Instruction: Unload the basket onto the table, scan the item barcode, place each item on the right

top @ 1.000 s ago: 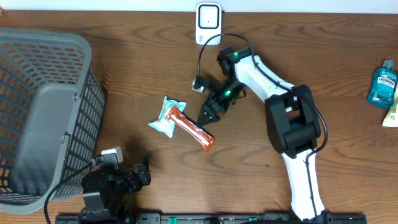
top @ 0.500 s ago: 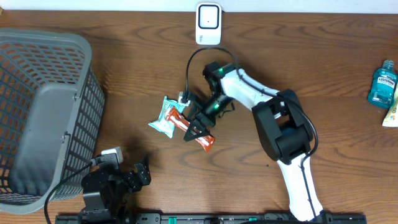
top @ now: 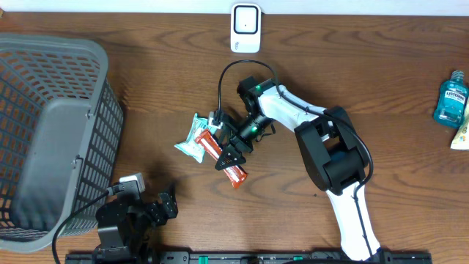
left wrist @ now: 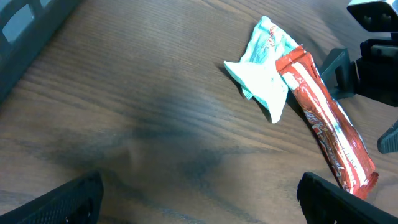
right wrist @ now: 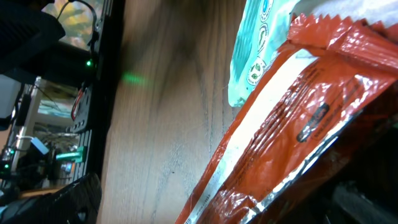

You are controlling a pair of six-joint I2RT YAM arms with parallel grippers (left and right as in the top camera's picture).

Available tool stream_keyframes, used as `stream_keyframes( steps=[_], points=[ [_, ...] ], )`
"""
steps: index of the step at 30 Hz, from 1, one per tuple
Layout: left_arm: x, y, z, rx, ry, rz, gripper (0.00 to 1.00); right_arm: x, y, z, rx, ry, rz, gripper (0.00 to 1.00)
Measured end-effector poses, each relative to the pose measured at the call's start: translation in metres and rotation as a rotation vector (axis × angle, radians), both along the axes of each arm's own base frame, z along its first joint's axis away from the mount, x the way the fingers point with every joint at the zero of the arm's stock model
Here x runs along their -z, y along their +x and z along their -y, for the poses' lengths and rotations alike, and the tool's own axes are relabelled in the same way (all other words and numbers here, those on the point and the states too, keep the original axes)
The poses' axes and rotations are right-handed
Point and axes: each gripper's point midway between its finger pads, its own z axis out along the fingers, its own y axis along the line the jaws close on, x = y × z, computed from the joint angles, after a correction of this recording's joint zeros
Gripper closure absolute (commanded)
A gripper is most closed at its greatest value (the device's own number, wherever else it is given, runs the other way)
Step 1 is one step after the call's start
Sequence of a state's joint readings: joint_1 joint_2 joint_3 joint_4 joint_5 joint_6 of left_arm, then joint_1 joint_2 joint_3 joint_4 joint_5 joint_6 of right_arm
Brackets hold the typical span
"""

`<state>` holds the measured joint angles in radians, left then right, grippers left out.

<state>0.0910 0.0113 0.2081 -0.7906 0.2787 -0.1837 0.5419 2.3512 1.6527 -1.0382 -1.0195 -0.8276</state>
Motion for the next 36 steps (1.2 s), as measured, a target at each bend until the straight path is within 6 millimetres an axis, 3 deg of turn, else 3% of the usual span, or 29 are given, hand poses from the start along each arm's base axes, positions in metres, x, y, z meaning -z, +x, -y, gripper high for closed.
stream_keyframes(
  steps=[11,21,30,36],
  points=[
    [0.000,0.000,0.000,0.000,0.000,0.000,0.02,0.002,-0.007,-0.008,0.052,-0.102,-0.079,0.08],
    [0.000,0.000,0.000,0.000,0.000,0.000,0.02,0.003,-0.012,0.004,0.082,-0.160,-0.169,0.14],
    [0.000,0.000,0.000,0.000,0.000,0.000,0.02,0.003,-0.013,0.005,0.084,-0.169,-0.179,0.11],
    [0.000,0.000,0.000,0.000,0.000,0.000,0.02,0.002,-0.015,0.006,0.100,-0.194,-0.215,0.14]
  ],
)
